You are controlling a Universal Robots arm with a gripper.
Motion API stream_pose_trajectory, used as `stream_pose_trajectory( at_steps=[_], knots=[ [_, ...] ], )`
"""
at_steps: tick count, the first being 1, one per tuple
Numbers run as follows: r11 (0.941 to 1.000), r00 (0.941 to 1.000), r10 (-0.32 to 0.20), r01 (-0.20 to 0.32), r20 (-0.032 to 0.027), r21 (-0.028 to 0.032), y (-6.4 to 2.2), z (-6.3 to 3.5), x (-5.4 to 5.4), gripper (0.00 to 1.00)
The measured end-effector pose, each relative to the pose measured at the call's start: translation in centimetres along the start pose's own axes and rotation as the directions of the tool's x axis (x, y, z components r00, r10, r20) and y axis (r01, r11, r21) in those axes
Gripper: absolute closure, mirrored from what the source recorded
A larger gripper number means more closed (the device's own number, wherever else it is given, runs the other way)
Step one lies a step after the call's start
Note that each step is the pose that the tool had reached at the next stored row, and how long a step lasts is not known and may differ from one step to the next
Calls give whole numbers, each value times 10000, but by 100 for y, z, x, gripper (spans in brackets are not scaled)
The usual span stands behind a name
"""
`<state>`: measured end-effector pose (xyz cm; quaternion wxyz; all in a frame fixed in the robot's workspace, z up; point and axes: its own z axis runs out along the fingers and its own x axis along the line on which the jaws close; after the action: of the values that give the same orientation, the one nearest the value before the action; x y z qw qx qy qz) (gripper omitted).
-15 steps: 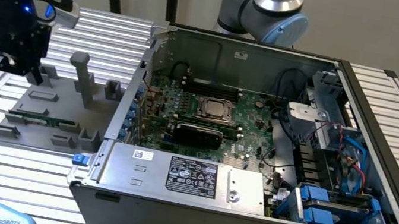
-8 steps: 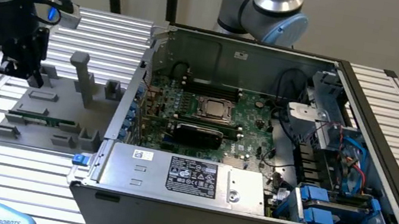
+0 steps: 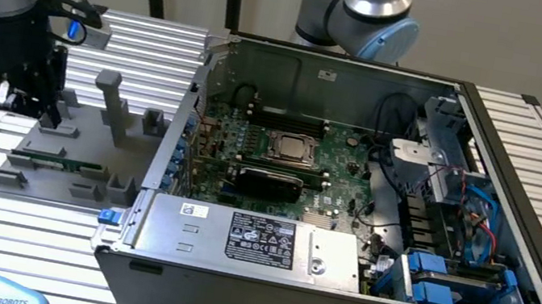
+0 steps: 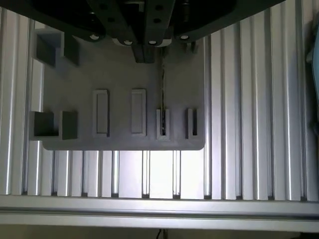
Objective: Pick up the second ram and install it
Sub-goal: 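Pick up the second ram and move it above second insertion slot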
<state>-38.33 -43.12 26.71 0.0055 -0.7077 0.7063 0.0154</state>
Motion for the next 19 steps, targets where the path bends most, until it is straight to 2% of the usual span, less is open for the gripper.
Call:
stream_pose_trajectory(
  at_steps=[1,2,3,5,6,19],
  knots=[
    [10000,10000,-22,22,0,-1,-5,13,6,82],
    [10000,10000,-42,42,0,-1,-10,28,12,82],
    [10000,10000,-57,57,-1,-2,-13,42,17,70],
    [10000,10000,-80,80,-2,-2,-14,74,20,70],
    [10000,10000,-96,96,-5,-3,-15,90,21,64],
    [9997,9997,-239,239,-9,-7,-19,326,65,64]
  ],
)
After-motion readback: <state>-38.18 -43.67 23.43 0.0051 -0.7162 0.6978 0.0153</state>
